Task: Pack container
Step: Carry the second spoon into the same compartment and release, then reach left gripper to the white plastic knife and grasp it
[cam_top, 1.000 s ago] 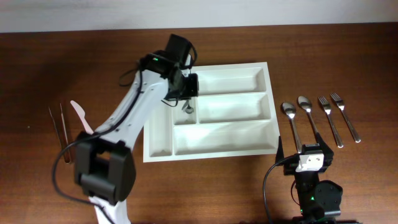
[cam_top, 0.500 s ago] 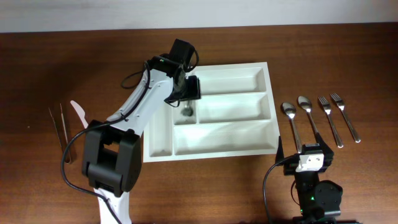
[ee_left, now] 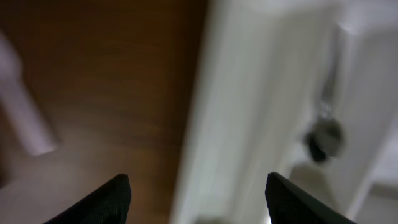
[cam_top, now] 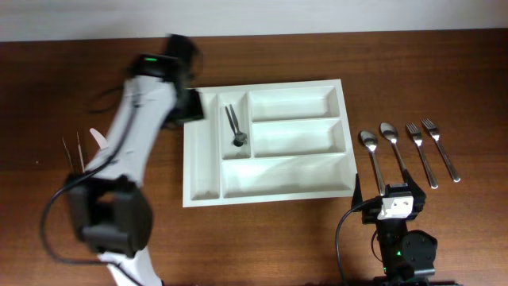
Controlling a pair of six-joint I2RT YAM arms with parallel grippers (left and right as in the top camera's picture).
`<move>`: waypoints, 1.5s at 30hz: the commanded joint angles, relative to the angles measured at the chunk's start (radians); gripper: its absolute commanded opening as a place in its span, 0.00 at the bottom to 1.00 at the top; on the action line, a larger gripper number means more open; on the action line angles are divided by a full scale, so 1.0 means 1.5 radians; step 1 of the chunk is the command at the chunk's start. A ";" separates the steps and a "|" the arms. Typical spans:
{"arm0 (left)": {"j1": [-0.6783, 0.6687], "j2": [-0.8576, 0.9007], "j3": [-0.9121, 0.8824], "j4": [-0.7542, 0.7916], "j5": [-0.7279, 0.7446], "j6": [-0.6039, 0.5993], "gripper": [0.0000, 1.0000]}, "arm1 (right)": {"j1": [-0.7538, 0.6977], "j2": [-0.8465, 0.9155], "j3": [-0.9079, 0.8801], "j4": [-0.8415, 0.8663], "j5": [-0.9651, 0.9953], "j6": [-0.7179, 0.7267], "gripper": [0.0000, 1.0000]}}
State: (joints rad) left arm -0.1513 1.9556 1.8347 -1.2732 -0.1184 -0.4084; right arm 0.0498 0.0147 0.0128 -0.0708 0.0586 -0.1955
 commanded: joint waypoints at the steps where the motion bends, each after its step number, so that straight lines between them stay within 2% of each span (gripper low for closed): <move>1: 0.068 -0.050 0.019 -0.022 -0.041 0.006 0.71 | 0.005 -0.006 -0.005 -0.003 -0.001 -0.004 0.99; 9: 0.201 -0.049 -0.024 -0.013 -0.041 0.003 0.72 | 0.005 -0.006 -0.005 -0.003 -0.001 -0.004 0.99; 13: 0.247 -0.049 -0.075 0.036 -0.041 0.004 0.70 | 0.005 -0.006 -0.005 -0.003 -0.001 -0.004 0.99; 19: 0.298 -0.049 -0.171 0.125 -0.011 0.067 0.70 | 0.005 -0.006 -0.005 -0.003 -0.001 -0.004 0.99; 23: 0.311 -0.049 -0.223 0.176 0.012 0.102 0.70 | 0.005 -0.006 -0.005 -0.003 -0.001 -0.004 0.99; 34: 0.311 -0.048 -0.339 0.302 0.014 0.102 0.71 | 0.005 -0.006 -0.005 -0.003 -0.001 -0.004 0.99; 45: 0.311 -0.045 -0.395 0.421 0.016 0.149 0.69 | 0.005 -0.006 -0.005 -0.003 -0.001 -0.004 0.99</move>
State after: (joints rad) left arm 0.3126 1.8835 1.2720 -0.6697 -0.1043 -0.2340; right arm 0.0498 0.0147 0.0128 -0.0711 0.0589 -0.1951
